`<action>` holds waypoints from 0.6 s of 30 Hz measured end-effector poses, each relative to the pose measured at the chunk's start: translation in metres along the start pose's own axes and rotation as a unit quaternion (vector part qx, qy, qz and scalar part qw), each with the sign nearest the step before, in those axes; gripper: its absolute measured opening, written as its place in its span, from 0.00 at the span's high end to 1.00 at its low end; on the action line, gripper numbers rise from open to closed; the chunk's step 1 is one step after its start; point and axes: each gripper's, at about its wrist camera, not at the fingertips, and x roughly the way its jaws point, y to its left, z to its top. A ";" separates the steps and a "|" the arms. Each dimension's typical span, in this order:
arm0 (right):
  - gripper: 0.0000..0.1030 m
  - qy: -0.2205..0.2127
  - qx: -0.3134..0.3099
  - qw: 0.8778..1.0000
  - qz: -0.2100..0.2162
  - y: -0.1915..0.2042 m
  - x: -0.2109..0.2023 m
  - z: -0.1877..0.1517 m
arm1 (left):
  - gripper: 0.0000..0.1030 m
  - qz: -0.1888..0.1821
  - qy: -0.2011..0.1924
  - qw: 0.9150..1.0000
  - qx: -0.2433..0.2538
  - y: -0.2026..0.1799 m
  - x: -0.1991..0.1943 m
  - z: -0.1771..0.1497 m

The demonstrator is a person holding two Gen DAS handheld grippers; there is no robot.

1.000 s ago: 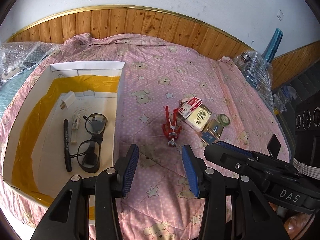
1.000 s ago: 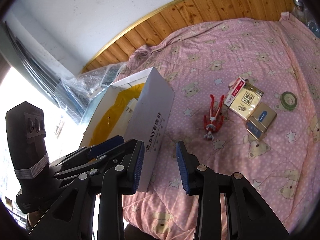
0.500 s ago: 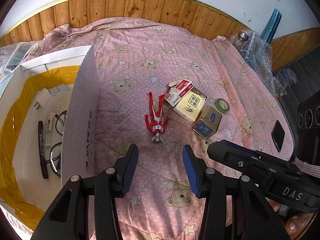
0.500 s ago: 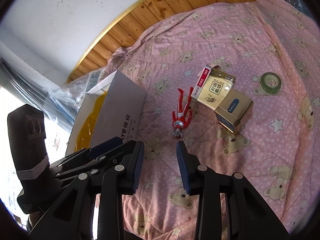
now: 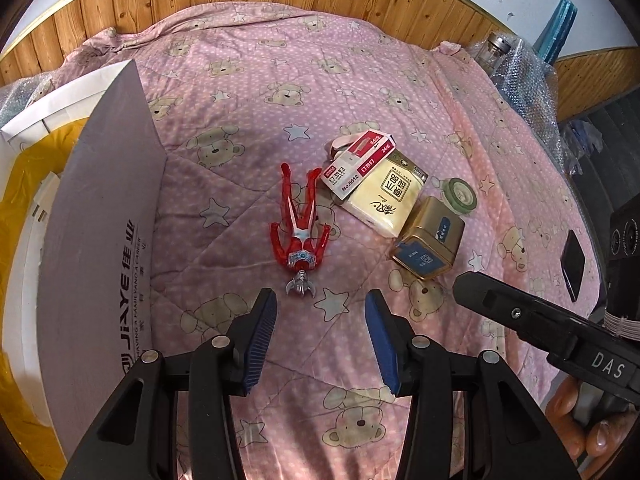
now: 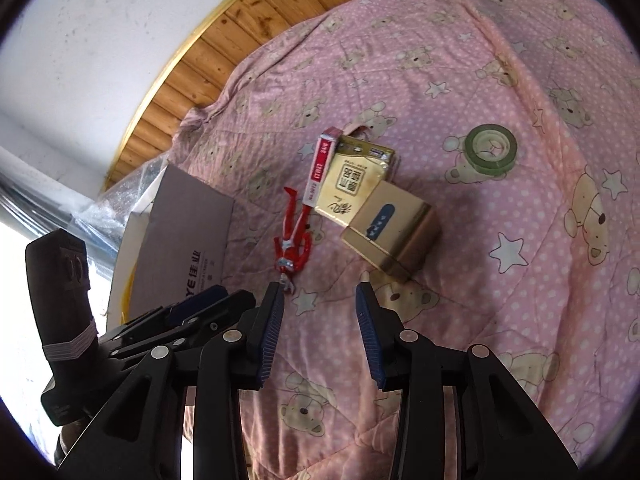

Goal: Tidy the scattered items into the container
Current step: 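Move both grippers away from the box toward the red toy figure and gold tin, then grasp the red toy figure with the left gripper while the right grasps the gold tin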

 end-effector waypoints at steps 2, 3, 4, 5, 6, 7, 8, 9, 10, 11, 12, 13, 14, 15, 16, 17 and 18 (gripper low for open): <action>0.60 0.002 0.009 1.000 -0.005 -0.009 0.002 0.003 | 0.54 0.001 0.007 1.000 0.000 -0.001 0.008 0.002; 0.59 0.003 0.013 1.000 -0.007 -0.013 0.003 0.005 | 0.54 0.000 0.010 1.000 -0.001 -0.002 0.012 0.004; 0.59 0.004 0.016 1.000 -0.009 -0.016 0.004 0.006 | 0.54 0.000 0.013 1.000 -0.001 -0.003 0.016 0.005; 0.59 0.006 0.020 1.000 -0.011 -0.019 0.006 0.008 | 0.54 0.000 0.017 1.000 0.000 -0.004 0.020 0.006; 0.59 0.007 0.022 1.000 -0.012 -0.022 0.007 0.009 | 0.54 0.001 0.020 1.000 0.000 -0.005 0.024 0.007; 0.57 0.008 0.026 1.000 -0.014 -0.024 0.008 0.010 | 0.54 0.002 0.024 1.000 0.000 -0.005 0.028 0.008; 0.56 0.008 0.030 0.999 -0.016 -0.027 0.010 0.012 | 0.54 0.001 0.028 1.000 -0.002 -0.005 0.032 0.008; 0.53 0.009 0.033 0.999 -0.019 -0.030 0.011 0.014 | 0.54 0.001 0.032 0.999 -0.003 -0.004 0.036 0.009; 0.52 0.009 0.037 0.999 -0.022 -0.033 0.013 0.015 | 0.54 0.002 0.035 0.999 -0.004 -0.004 0.040 0.010; 0.52 0.010 0.041 0.999 -0.025 -0.036 0.014 0.017 | 0.54 0.004 0.039 0.999 -0.006 -0.003 0.043 0.011; 0.52 0.011 0.044 0.999 -0.027 -0.040 0.015 0.019 | 0.54 0.005 0.042 0.999 -0.009 -0.002 0.047 0.012; 0.51 0.011 0.048 0.998 -0.028 -0.043 0.016 0.022 | 0.54 0.006 0.045 0.999 -0.011 0.000 0.050 0.013; 0.51 0.011 0.050 0.998 -0.030 -0.045 0.017 0.024 | 0.54 0.008 0.048 0.999 -0.013 0.001 0.053 0.014; 0.51 0.011 0.051 0.998 -0.031 -0.047 0.018 0.027 | 0.54 0.009 0.050 0.999 -0.015 0.002 0.056 0.015; 0.51 0.010 0.050 0.998 -0.033 -0.048 0.019 0.030 | 0.54 0.010 0.053 0.998 -0.016 0.003 0.059 0.015; 0.51 0.010 0.047 0.998 -0.035 -0.049 0.020 0.033 | 0.53 0.010 0.056 0.998 -0.017 0.004 0.062 0.016; 0.51 0.009 0.043 0.998 -0.038 -0.050 0.021 0.036 | 0.51 0.009 0.060 0.998 -0.019 0.005 0.066 0.016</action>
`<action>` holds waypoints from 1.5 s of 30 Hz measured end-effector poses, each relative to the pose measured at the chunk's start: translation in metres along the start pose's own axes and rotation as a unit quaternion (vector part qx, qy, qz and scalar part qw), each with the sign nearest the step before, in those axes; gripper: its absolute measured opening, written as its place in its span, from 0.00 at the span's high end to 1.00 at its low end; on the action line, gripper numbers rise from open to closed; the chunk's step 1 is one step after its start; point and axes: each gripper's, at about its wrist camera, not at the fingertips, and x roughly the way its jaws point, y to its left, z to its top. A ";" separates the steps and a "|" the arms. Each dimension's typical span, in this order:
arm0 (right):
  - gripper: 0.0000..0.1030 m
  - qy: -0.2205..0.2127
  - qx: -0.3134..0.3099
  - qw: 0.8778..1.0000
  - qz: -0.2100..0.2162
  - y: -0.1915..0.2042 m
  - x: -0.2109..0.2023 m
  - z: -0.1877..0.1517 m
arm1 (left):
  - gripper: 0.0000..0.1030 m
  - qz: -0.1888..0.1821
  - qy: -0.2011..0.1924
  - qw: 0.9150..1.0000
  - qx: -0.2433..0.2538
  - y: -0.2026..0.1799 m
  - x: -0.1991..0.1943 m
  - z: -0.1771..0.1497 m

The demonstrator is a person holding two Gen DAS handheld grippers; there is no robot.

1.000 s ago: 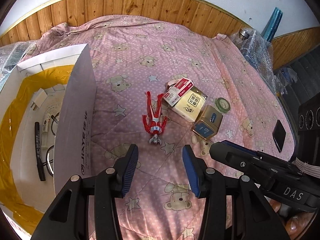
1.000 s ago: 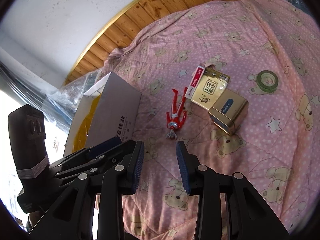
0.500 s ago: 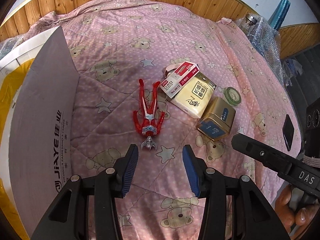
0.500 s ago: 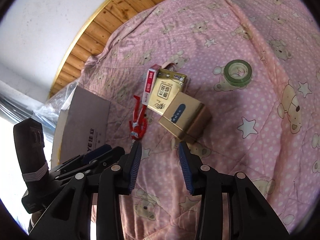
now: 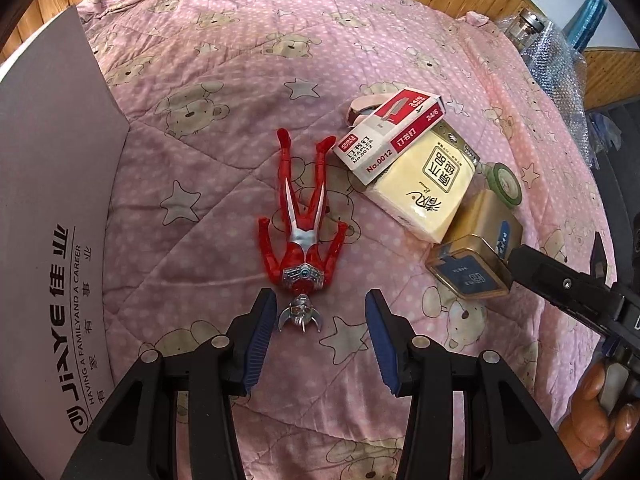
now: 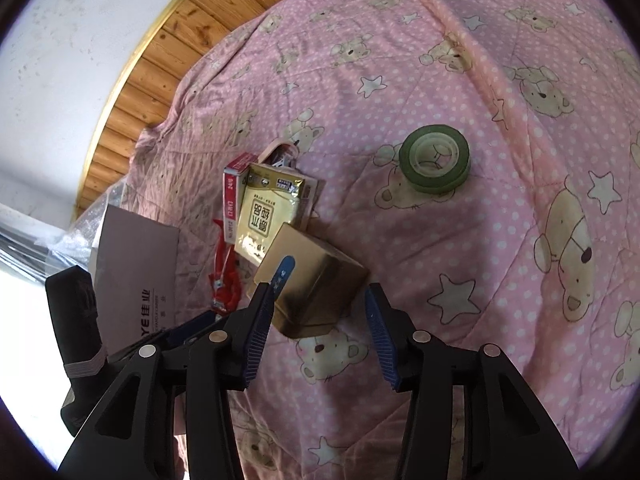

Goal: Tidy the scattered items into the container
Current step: 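Grasp the red toy figure with the left gripper while the right grasps the gold tin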

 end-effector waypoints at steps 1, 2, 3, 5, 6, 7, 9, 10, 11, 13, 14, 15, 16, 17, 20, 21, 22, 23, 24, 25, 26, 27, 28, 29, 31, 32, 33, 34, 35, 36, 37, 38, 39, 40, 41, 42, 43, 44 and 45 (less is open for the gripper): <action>0.49 -0.001 -0.004 1.000 -0.002 0.000 0.001 0.003 | 0.51 -0.001 0.001 1.000 -0.001 0.000 0.001 0.001; 0.49 -0.001 -0.007 1.000 -0.004 0.000 0.003 0.006 | 0.50 -0.001 -0.001 1.000 -0.001 0.000 0.002 0.002; 0.47 -0.001 -0.010 1.000 -0.004 0.000 0.005 0.009 | 0.47 -0.002 -0.003 1.000 -0.001 -0.001 0.002 0.003; 0.45 -0.002 -0.014 1.000 -0.004 0.000 0.009 0.016 | 0.45 0.001 -0.005 1.000 0.005 -0.003 0.003 0.004; 0.45 -0.003 -0.017 1.000 -0.003 0.000 0.011 0.018 | 0.44 0.003 -0.007 1.000 0.009 -0.004 0.004 0.004; 0.45 -0.004 -0.022 1.000 -0.002 0.001 0.013 0.020 | 0.44 0.006 -0.007 1.000 0.012 -0.005 0.004 0.005; 0.45 -0.003 -0.034 0.999 0.000 0.004 0.016 0.021 | 0.44 0.010 -0.009 1.000 0.015 -0.005 0.005 0.006; 0.45 0.003 -0.039 0.999 0.004 0.007 0.018 0.020 | 0.44 0.010 -0.009 1.000 0.015 -0.004 0.005 0.007; 0.46 0.008 -0.043 0.999 0.007 0.009 0.019 0.019 | 0.44 0.010 -0.009 1.000 0.014 -0.003 0.005 0.008; 0.46 0.020 -0.054 0.998 0.011 0.015 0.020 0.012 | 0.44 0.010 -0.010 1.000 0.008 0.000 0.004 0.009; 0.46 0.032 -0.059 0.998 0.014 0.018 0.020 0.007 | 0.44 0.013 -0.012 1.000 0.003 0.003 0.003 0.010; 0.45 0.043 -0.063 0.997 0.017 0.019 0.021 0.002 | 0.44 0.019 -0.015 1.000 -0.002 0.007 0.001 0.010; 0.44 0.044 -0.066 0.997 0.018 0.020 0.019 -0.002 | 0.44 0.028 -0.018 0.999 -0.007 0.011 -0.001 0.011; 0.44 0.043 -0.071 0.996 0.016 0.021 0.018 -0.006 | 0.44 0.031 -0.020 0.999 -0.012 0.015 -0.002 0.011; 0.43 0.025 -0.101 0.995 -0.012 0.026 0.012 -0.008 | 0.44 0.022 -0.020 0.999 -0.029 0.024 -0.003 0.011; 0.41 0.022 -0.114 0.993 -0.018 0.030 0.012 -0.008 | 0.44 0.021 -0.021 0.999 -0.030 0.024 -0.004 0.011; 0.41 0.021 -0.129 0.991 -0.022 0.035 0.013 -0.009 | 0.44 0.020 -0.021 0.999 -0.030 0.023 -0.004 0.011; 0.40 0.024 -0.145 0.989 -0.027 0.040 0.017 -0.010 | 0.44 0.019 -0.021 0.999 -0.029 0.022 -0.003 0.011; 0.39 0.027 -0.162 0.986 -0.032 0.045 0.020 -0.012 | 0.43 0.018 -0.022 0.999 -0.027 0.021 -0.002 0.010; 0.38 0.029 -0.177 0.983 -0.039 0.050 0.024 -0.013 | 0.39 0.019 -0.023 0.999 -0.023 0.019 -0.001 0.010; 0.38 0.029 -0.188 0.980 -0.054 0.053 0.029 -0.015 | 0.37 0.021 -0.025 0.999 -0.019 0.017 0.000 0.010; 0.38 0.030 -0.197 0.978 -0.066 0.055 0.034 -0.017 | 0.36 0.024 -0.026 0.999 -0.014 0.015 0.000 0.009; 0.38 0.032 -0.199 0.977 -0.071 0.054 0.037 -0.017 | 0.36 0.027 -0.028 0.999 -0.009 0.014 0.000 0.009; 0.38 0.036 -0.195 0.977 -0.075 0.052 0.040 -0.017 | 0.36 0.029 -0.030 0.999 -0.004 0.013 0.000 0.009; 0.40 0.041 -0.184 0.979 -0.075 0.047 0.043 -0.017 | 0.37 0.030 -0.033 0.999 0.003 0.011 0.000 0.009; 0.41 0.040 -0.179 0.980 -0.073 0.045 0.041 -0.017 | 0.41 0.028 -0.033 0.999 0.002 0.011 0.000 0.010; 0.41 0.040 -0.176 0.981 -0.075 0.043 0.039 -0.016 | 0.45 0.026 -0.033 0.999 -0.002 0.013 -0.001 0.011; 0.41 0.040 -0.173 0.981 -0.075 0.042 0.038 -0.016 | 0.46 0.023 -0.033 0.999 -0.006 0.014 -0.001 0.012; 0.41 0.038 -0.169 0.982 -0.076 0.040 0.035 -0.016 | 0.46 0.021 -0.033 0.999 -0.010 0.015 -0.002 0.012; 0.42 0.037 -0.165 0.983 -0.076 0.039 0.033 -0.016 | 0.46 0.018 -0.032 0.999 -0.013 0.015 -0.003 0.011; 0.42 0.035 -0.160 0.984 -0.076 0.038 0.032 -0.015 | 0.46 0.017 -0.032 0.999 -0.013 0.014 -0.002 0.010; 0.42 0.035 -0.156 0.984 -0.075 0.036 0.032 -0.015 | 0.43 0.019 -0.031 0.999 -0.011 0.012 -0.001 0.009; 0.41 0.033 -0.152 0.985 -0.074 0.035 0.033 -0.015 | 0.41 0.024 -0.034 0.999 -0.003 0.009 0.000 0.008; 0.41 0.032 -0.151 0.985 -0.074 0.035 0.034 -0.015 | 0.36 0.029 -0.039 0.999 0.008 0.005 0.002 0.007; 0.40 0.028 -0.152 0.985 -0.074 0.035 0.035 -0.016 | 0.35 0.038 -0.045 0.998 0.022 -0.001 0.004 0.006; 0.41 0.026 -0.154 0.985 -0.075 0.036 0.035 -0.016 | 0.36 0.051 -0.052 0.997 0.035 -0.005 0.004 0.004; 0.42 0.026 -0.152 0.985 -0.076 0.036 0.033 -0.016 | 0.50 0.057 -0.059 0.996 0.041 -0.006 0.004 0.003; 0.42 0.025 -0.146 0.986 -0.071 0.036 0.030 -0.016 | 0.60 0.055 -0.063 0.996 0.039 -0.005 0.001 0.002; 0.43 0.024 -0.140 0.988 -0.067 0.035 0.026 -0.016 | 0.60 0.048 -0.066 0.996 0.035 -0.003 -0.003 0.002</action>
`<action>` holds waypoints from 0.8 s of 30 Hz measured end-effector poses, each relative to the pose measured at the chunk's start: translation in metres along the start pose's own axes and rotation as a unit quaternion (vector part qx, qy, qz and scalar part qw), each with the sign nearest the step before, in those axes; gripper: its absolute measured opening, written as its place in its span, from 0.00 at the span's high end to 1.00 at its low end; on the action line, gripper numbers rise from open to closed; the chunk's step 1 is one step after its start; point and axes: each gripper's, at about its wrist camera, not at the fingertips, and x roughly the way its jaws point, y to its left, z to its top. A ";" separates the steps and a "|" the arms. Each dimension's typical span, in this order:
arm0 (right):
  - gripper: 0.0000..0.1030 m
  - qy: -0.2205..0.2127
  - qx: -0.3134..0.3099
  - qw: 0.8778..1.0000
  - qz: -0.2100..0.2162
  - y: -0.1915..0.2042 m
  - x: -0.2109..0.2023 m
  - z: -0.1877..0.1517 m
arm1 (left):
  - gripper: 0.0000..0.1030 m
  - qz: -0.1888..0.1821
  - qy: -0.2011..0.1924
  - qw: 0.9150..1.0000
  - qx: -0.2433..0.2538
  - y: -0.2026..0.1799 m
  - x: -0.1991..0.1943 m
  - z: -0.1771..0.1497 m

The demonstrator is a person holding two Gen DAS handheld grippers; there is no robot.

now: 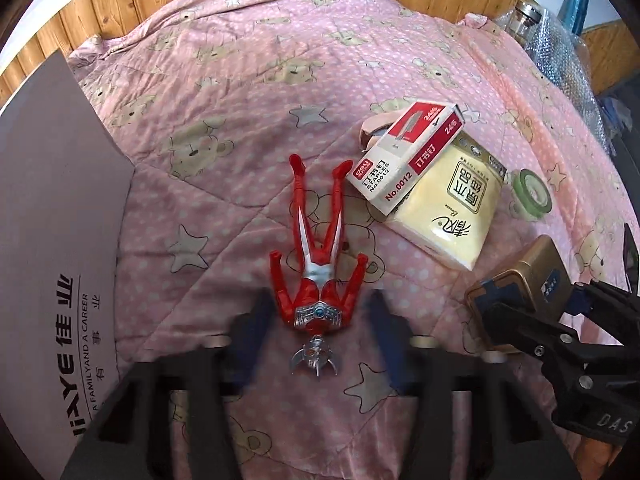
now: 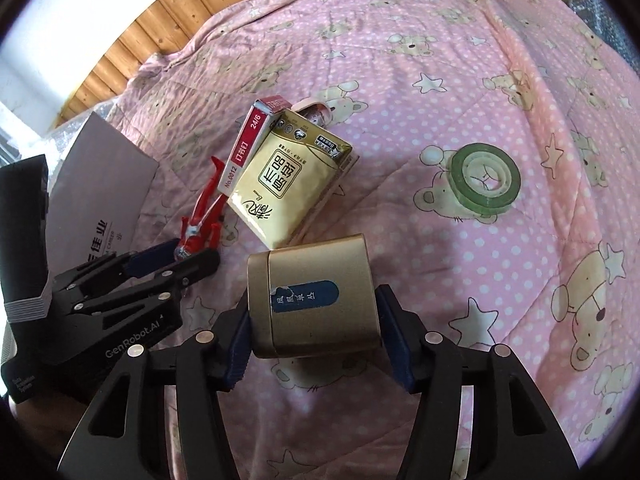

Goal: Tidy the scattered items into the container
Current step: 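Grasp the red toy figure with the left gripper while the right grasps the gold tin, then carry the red toy figure and gold tin with both grippers over the white box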

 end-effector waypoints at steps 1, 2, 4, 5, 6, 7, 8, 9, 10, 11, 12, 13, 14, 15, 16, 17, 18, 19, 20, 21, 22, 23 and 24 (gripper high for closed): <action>0.45 -0.002 0.004 1.000 0.003 -0.001 -0.004 0.000 | 0.60 -0.007 -0.003 1.000 -0.005 0.002 -0.003 0.000; 0.45 -0.007 0.002 1.000 0.003 0.000 -0.009 0.000 | 0.60 -0.014 -0.006 1.000 -0.010 0.004 -0.007 0.001; 0.46 -0.009 0.004 1.000 0.005 -0.001 -0.012 -0.002 | 0.60 -0.022 -0.017 1.000 -0.010 0.004 -0.017 0.000; 0.46 -0.007 0.007 1.000 0.006 -0.001 -0.012 -0.003 | 0.60 -0.024 -0.021 0.999 -0.010 0.003 -0.020 0.000; 0.46 -0.003 0.012 1.000 0.006 -0.002 -0.012 -0.004 | 0.60 -0.025 -0.023 0.999 -0.010 0.003 -0.022 0.000; 0.46 -0.001 0.016 1.000 0.007 -0.003 -0.013 -0.005 | 0.60 -0.027 -0.023 0.999 -0.011 0.003 -0.023 -0.001; 0.46 -0.005 0.017 1.000 0.013 -0.002 -0.017 -0.006 | 0.60 -0.028 -0.025 0.999 -0.011 0.003 -0.026 -0.002; 0.46 -0.009 0.014 1.000 0.015 0.000 -0.021 -0.007 | 0.60 -0.030 -0.028 0.999 -0.011 0.003 -0.030 -0.004; 0.46 -0.012 0.009 1.000 0.014 0.002 -0.024 -0.008 | 0.60 -0.031 -0.031 0.999 -0.011 0.003 -0.034 -0.005; 0.46 -0.013 0.007 1.000 0.013 0.004 -0.026 -0.009 | 0.60 -0.031 -0.031 0.999 -0.011 0.002 -0.036 -0.006; 0.46 -0.014 0.005 1.000 0.012 0.006 -0.029 -0.010 | 0.60 -0.032 -0.032 0.999 -0.013 0.001 -0.038 -0.006; 0.46 -0.016 0.004 1.000 0.012 0.008 -0.031 -0.011 | 0.60 -0.034 -0.033 0.999 -0.015 0.001 -0.041 -0.007; 0.46 -0.020 0.001 1.000 0.012 0.011 -0.035 -0.011 | 0.60 -0.034 -0.034 0.999 -0.016 -0.001 -0.043 -0.007; 0.46 -0.023 -0.001 1.000 0.012 0.013 -0.038 -0.012 | 0.60 -0.034 -0.037 0.999 -0.016 -0.002 -0.046 -0.007; 0.46 -0.026 -0.003 1.000 0.011 0.015 -0.041 -0.013 | 0.60 -0.035 -0.040 0.998 -0.017 -0.002 -0.050 -0.007; 0.46 -0.028 -0.004 1.000 0.011 0.017 -0.044 -0.014 | 0.60 -0.036 -0.044 0.998 -0.017 -0.003 -0.054 -0.008; 0.46 -0.032 -0.006 0.999 0.011 0.019 -0.047 -0.015 | 0.60 -0.036 -0.048 0.998 -0.016 -0.005 -0.057 -0.008; 0.46 -0.035 -0.008 0.999 0.011 0.021 -0.050 -0.017 | 0.60 -0.038 -0.052 0.998 -0.016 -0.006 -0.061 -0.008; 0.46 -0.037 -0.011 0.999 0.011 0.024 -0.053 -0.019 | 0.60 -0.040 -0.056 0.998 -0.017 -0.007 -0.065 -0.009; 0.46 -0.039 -0.013 0.999 0.011 0.026 -0.056 -0.020 | 0.60 -0.042 -0.060 0.997 -0.017 -0.008 -0.070 -0.010; 0.46 -0.042 -0.013 0.999 0.011 0.027 -0.059 -0.022 | 0.60 -0.044 -0.063 0.997 -0.017 -0.007 -0.075 -0.012; 0.46 -0.045 -0.015 0.999 0.011 0.030 -0.063 -0.024 | 0.60 -0.045 -0.067 0.997 -0.017 -0.007 -0.079 -0.014; 0.46 -0.049 -0.019 0.999 0.012 0.032 -0.067 -0.026 | 0.60 -0.047 -0.070 0.996 -0.017 -0.007 -0.083 -0.015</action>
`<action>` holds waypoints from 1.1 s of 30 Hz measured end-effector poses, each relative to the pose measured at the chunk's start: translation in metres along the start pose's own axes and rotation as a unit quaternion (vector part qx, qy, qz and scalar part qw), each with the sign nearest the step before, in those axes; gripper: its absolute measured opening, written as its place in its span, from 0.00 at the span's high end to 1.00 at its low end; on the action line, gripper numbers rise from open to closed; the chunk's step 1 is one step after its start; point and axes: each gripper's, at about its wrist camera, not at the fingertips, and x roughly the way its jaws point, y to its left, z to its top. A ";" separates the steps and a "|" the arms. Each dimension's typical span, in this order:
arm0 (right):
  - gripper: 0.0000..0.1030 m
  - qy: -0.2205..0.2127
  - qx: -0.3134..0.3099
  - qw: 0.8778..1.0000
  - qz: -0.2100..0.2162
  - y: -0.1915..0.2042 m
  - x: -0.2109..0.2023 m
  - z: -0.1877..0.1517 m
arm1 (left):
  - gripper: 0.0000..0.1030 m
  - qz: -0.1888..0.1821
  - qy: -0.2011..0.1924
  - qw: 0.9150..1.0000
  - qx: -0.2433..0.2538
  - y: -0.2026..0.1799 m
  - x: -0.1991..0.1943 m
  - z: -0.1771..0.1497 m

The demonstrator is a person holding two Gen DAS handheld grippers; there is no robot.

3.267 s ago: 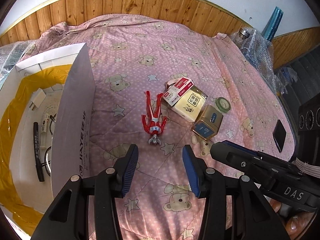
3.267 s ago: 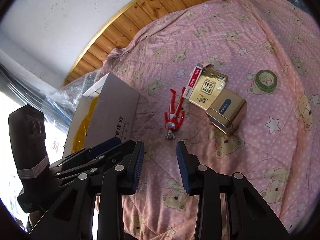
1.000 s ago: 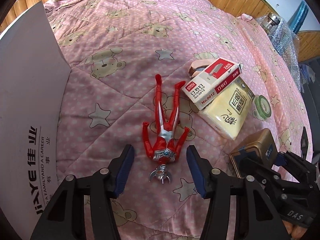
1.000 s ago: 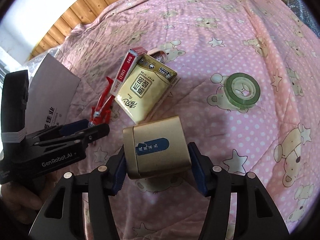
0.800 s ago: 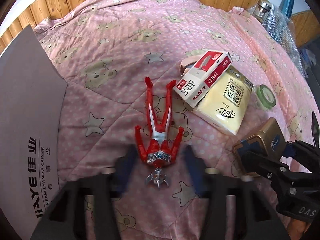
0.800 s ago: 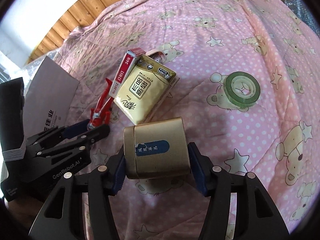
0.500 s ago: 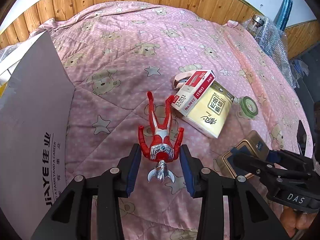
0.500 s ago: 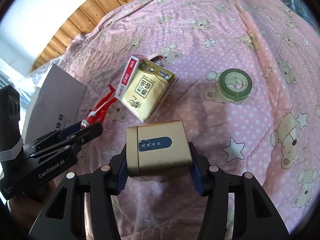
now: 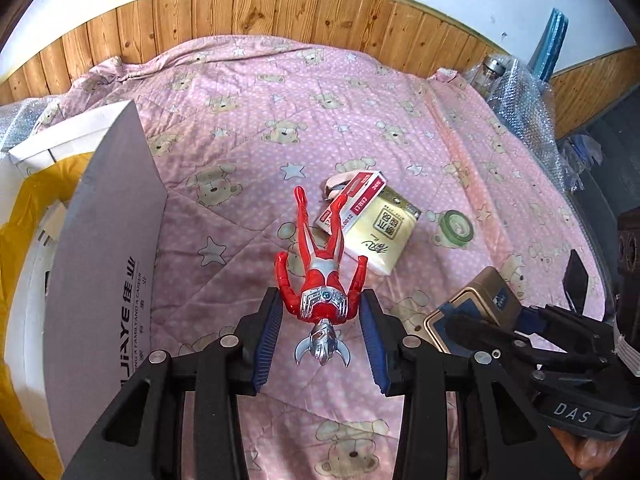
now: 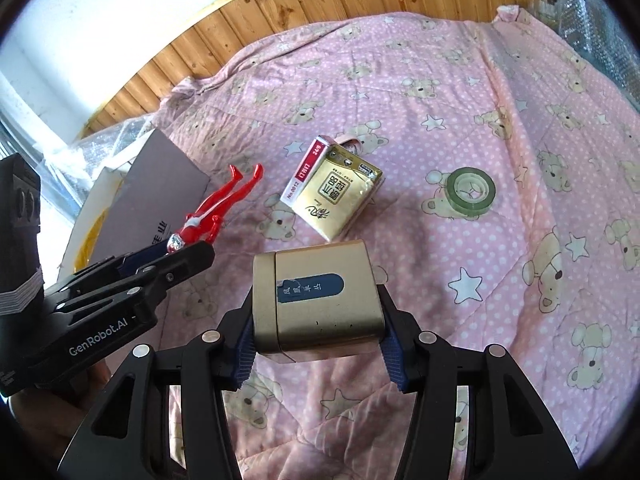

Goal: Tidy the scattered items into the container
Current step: 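Carry the red toy figure and gold tin with both grippers over the white box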

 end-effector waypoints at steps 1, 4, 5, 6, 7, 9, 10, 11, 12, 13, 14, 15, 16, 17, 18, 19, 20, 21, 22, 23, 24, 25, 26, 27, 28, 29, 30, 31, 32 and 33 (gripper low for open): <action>0.46 -0.002 -0.003 1.000 -0.001 0.002 -0.003 -0.001 | 0.60 -0.002 -0.003 1.000 0.000 0.000 -0.004 -0.001; 0.46 -0.009 -0.008 1.000 -0.001 0.009 -0.011 -0.004 | 0.60 -0.007 -0.013 1.000 -0.001 -0.001 -0.016 -0.005; 0.46 -0.011 -0.011 1.000 -0.002 0.011 -0.014 -0.006 | 0.60 -0.009 -0.016 1.000 -0.001 -0.001 -0.020 -0.006; 0.46 -0.012 -0.012 1.000 -0.003 0.013 -0.017 -0.008 | 0.60 -0.010 -0.020 1.000 -0.001 -0.002 -0.024 -0.008; 0.46 -0.014 -0.013 1.000 -0.003 0.015 -0.019 -0.009 | 0.60 -0.012 -0.023 1.000 -0.001 -0.002 -0.028 -0.009; 0.46 -0.019 -0.017 1.000 -0.003 0.020 -0.025 -0.012 | 0.60 -0.014 -0.031 0.999 -0.002 -0.002 -0.036 -0.011; 0.46 -0.021 -0.020 1.000 -0.003 0.022 -0.027 -0.013 | 0.60 -0.016 -0.034 0.999 -0.003 -0.002 -0.040 -0.013; 0.46 -0.023 -0.022 0.999 -0.003 0.024 -0.030 -0.014 | 0.60 -0.017 -0.038 0.999 -0.003 -0.002 -0.044 -0.014; 0.46 -0.026 -0.023 0.999 -0.003 0.027 -0.033 -0.016 | 0.60 -0.019 -0.041 0.999 -0.003 -0.002 -0.048 -0.015; 0.46 -0.029 -0.025 0.999 -0.002 0.030 -0.036 -0.017 | 0.60 -0.020 -0.045 0.999 -0.004 -0.001 -0.052 -0.017; 0.46 -0.031 -0.028 0.999 -0.003 0.033 -0.038 -0.018 | 0.60 -0.020 -0.049 0.999 -0.006 -0.001 -0.056 -0.018; 0.46 -0.034 -0.031 0.999 -0.003 0.036 -0.041 -0.019 | 0.60 -0.021 -0.053 0.998 -0.006 0.000 -0.061 -0.020; 0.46 -0.037 -0.034 0.999 -0.003 0.040 -0.044 -0.020 | 0.60 -0.022 -0.057 0.998 -0.007 0.001 -0.065 -0.021; 0.46 -0.040 -0.035 0.999 -0.002 0.043 -0.047 -0.021 | 0.60 -0.023 -0.061 0.998 -0.008 0.002 -0.070 -0.023; 0.46 -0.043 -0.038 0.998 -0.001 0.046 -0.050 -0.022 | 0.60 -0.023 -0.064 0.998 -0.009 0.003 -0.075 -0.024; 0.46 -0.046 -0.041 0.998 -0.001 0.050 -0.052 -0.023 | 0.60 -0.024 -0.068 0.997 -0.009 0.004 -0.079 -0.026; 0.46 -0.048 -0.043 0.998 -0.001 0.053 -0.054 -0.025 | 0.60 -0.024 -0.072 0.997 -0.010 0.005 -0.084 -0.027; 0.46 -0.050 -0.044 0.998 0.001 0.056 -0.057 -0.026 | 0.60 -0.024 -0.075 0.997 -0.010 0.006 -0.088 -0.029; 0.46 -0.053 -0.046 0.998 0.002 0.060 -0.059 -0.027 | 0.60 -0.025 -0.079 0.997 -0.010 0.007 -0.093 -0.030; 0.46 -0.055 -0.050 0.997 0.002 0.064 -0.061 -0.028 | 0.60 -0.025 -0.082 0.996 -0.011 0.008 -0.097 -0.032; 0.46 -0.057 -0.054 0.997 0.003 0.068 -0.062 -0.029 | 0.60 -0.025 -0.086 0.996 -0.012 0.009 -0.101 -0.033; 0.46 -0.058 -0.056 0.997 0.003 0.071 -0.064 -0.031 | 0.60 -0.026 -0.089 0.996 -0.012 0.010 -0.105 -0.035; 0.46 -0.059 -0.059 0.997 0.004 0.075 -0.065 -0.032 | 0.60 -0.026 -0.093 0.995 -0.013 0.011 -0.109 -0.036; 0.46 -0.061 -0.062 0.996 0.005 0.078 -0.066 -0.033 | 0.60 -0.027 -0.096 0.995 -0.014 0.013 -0.113 -0.037; 0.46 -0.062 -0.066 0.996 0.005 0.082 -0.067 -0.034 | 0.60 -0.028 -0.100 0.994 -0.014 0.014 -0.117 -0.039; 0.46 -0.063 -0.069 0.996 0.006 0.086 -0.068 -0.035 | 0.60 -0.029 -0.104 0.994 -0.015 0.016 -0.120 -0.040; 0.46 -0.063 -0.071 0.995 0.007 0.089 -0.068 -0.036 | 0.60 -0.028 -0.108 0.994 -0.016 0.017 -0.124 -0.041; 0.46 -0.064 -0.074 0.995 0.009 0.093 -0.069 -0.037 | 0.60 -0.028 -0.111 0.993 -0.017 0.020 -0.127 -0.042; 0.46 -0.064 -0.079 0.995 0.010 0.098 -0.070 -0.037 | 0.60 -0.028 -0.115 0.993 -0.019 0.022 -0.131 -0.043; 0.46 -0.065 -0.084 0.994 0.011 0.103 -0.071 -0.038 | 0.60 -0.028 -0.118 0.992 -0.022 0.024 -0.135 -0.045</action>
